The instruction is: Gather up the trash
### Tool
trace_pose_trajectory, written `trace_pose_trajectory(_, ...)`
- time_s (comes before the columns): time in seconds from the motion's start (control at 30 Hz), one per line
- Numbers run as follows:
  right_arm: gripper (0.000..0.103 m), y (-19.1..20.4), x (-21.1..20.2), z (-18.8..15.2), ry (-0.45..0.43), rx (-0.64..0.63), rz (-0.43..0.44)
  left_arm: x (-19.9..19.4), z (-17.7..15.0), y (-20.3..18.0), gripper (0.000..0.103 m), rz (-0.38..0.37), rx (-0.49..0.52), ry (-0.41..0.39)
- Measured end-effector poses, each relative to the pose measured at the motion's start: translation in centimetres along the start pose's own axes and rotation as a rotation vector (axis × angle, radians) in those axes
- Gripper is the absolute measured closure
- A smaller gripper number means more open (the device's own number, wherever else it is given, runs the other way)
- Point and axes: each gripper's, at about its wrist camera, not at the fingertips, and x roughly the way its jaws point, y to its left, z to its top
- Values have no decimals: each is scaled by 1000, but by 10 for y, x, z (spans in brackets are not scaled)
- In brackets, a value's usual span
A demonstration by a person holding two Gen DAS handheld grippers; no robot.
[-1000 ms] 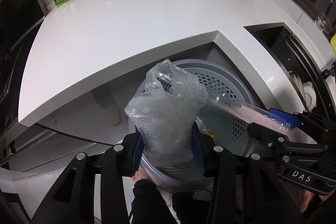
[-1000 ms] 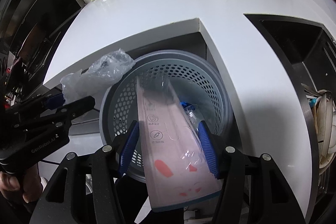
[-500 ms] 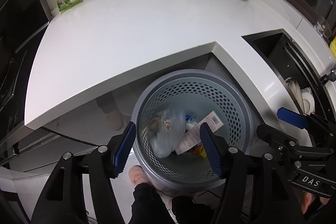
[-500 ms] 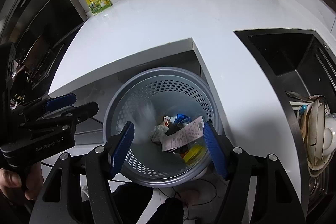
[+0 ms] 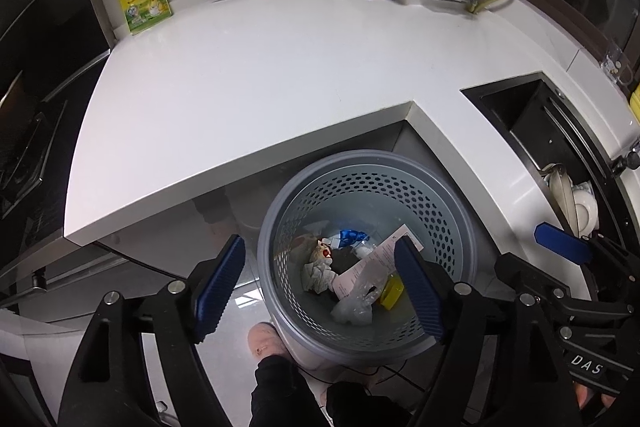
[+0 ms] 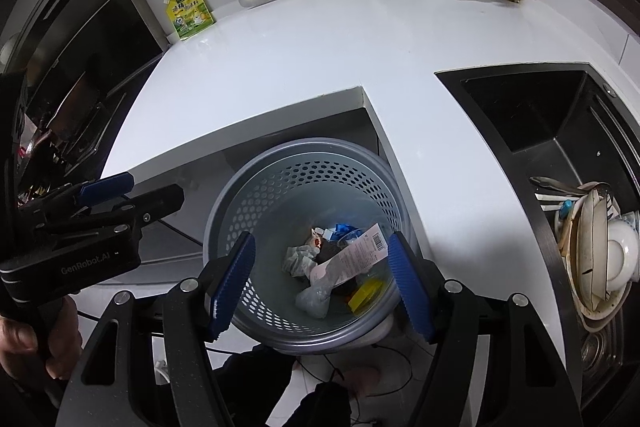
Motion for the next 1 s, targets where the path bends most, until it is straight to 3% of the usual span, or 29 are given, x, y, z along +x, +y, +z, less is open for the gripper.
trace_pose_trajectory(0.3, 36, 1, -6, -1, -11, 5, 1, -11, 2, 0, 14, 21, -12, -24)
trace_pose_trajectory(1.0, 35, -7, -13, -1, -29, 26, -9, -15, 8, -3, 8, 42, -11, -25)
